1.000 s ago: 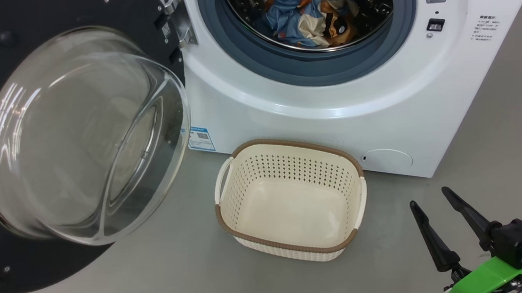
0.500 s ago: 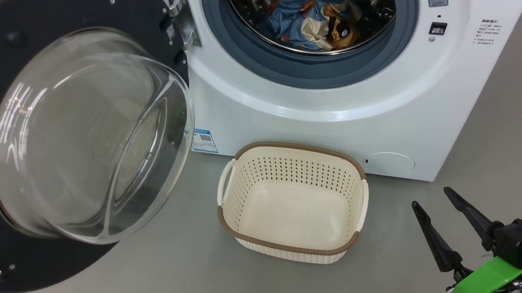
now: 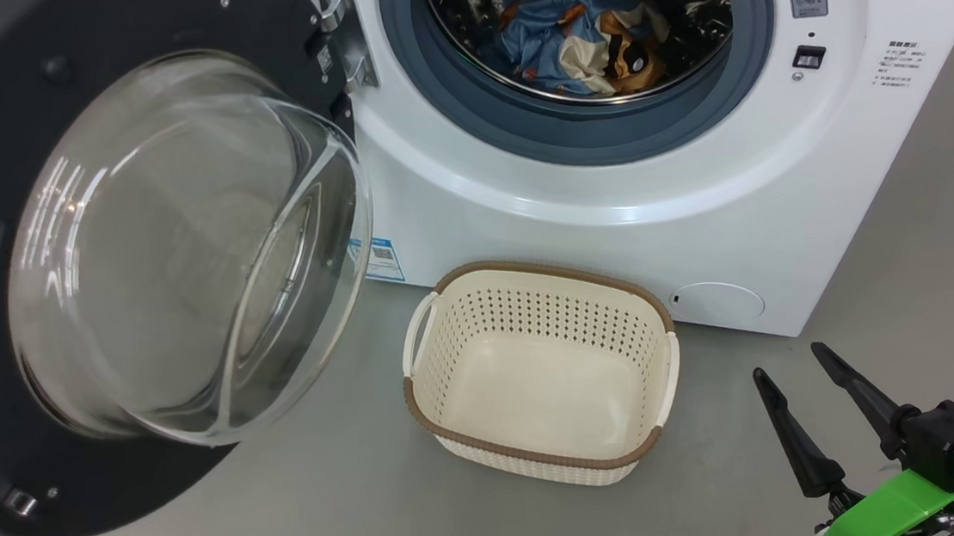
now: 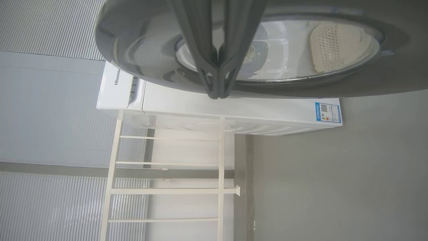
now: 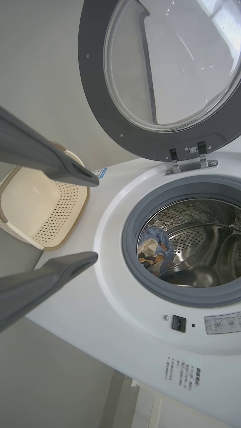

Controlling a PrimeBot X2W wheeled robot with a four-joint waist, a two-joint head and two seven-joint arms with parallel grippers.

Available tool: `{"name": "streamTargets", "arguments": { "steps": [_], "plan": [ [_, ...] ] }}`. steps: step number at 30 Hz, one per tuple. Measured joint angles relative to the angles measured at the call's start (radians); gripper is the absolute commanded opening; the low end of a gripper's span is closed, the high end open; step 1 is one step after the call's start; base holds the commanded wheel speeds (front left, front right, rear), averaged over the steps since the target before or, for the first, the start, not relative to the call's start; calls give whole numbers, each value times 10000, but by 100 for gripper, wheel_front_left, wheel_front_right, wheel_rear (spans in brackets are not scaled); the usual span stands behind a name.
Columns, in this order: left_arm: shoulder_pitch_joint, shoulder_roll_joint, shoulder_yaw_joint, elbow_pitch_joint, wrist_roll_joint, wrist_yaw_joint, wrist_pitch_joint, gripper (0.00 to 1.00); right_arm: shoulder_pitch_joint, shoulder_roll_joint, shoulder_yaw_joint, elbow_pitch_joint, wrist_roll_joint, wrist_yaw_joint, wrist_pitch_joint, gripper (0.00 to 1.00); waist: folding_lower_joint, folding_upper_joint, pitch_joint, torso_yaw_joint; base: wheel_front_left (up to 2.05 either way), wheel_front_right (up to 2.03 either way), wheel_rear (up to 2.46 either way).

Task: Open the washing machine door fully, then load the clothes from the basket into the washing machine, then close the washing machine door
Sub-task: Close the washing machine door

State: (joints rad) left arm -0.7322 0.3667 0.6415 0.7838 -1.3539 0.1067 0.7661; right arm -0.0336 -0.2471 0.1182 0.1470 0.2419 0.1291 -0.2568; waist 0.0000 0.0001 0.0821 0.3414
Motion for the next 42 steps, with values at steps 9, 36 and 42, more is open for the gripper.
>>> {"name": "streamTargets", "arguments": {
  "steps": [9,36,42],
  "plan": [
    [499,-362,-288,-988,-52,602,721,0,3,31,-17,23,0,0,0,100,0,0,-62,-39,0,0,0],
    [2624,-1651,-1933,-5359,84,2579,3093,0,146,594,-117,65,0,0,0,100,0,0,-372,-579,0,0,0],
    [2719,-2100,-2046,-6274,-73,2815,3250,0,148,686,-117,79,0,0,0,100,0,0,-411,-819,0,0,0]
  ]
}}
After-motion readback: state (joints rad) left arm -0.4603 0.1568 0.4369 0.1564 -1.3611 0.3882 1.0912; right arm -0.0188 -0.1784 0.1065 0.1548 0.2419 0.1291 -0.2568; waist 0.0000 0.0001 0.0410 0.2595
